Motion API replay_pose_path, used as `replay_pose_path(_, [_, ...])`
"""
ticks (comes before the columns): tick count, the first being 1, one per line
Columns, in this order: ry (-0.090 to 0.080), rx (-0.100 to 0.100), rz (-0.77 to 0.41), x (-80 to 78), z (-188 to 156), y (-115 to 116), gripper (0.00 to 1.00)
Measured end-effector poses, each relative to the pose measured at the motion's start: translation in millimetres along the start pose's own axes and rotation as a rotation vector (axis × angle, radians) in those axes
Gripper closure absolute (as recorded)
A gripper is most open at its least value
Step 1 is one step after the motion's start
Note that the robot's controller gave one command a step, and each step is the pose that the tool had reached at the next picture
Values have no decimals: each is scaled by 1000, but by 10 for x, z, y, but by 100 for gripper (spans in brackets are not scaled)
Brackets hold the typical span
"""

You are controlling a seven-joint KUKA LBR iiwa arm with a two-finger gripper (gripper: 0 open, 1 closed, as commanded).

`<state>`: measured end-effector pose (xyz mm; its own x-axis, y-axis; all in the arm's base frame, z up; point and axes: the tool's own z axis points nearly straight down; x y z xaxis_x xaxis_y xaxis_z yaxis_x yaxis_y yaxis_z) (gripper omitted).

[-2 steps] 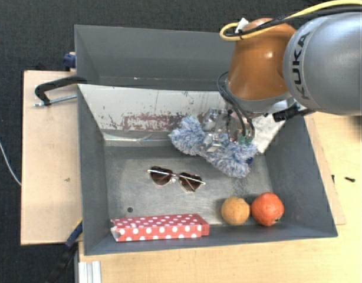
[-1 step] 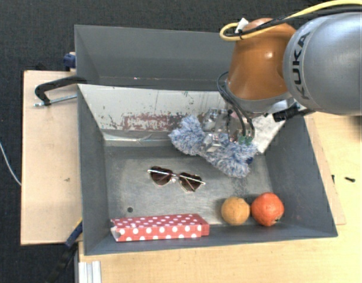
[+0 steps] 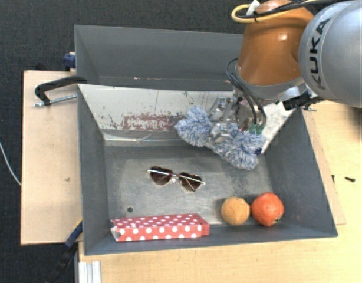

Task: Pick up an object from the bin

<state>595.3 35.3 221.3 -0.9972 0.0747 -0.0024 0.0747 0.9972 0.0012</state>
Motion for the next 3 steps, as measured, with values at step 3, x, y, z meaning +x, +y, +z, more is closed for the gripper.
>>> replay_pose_path(3, [-3,-1,156,-4,146,263,100])
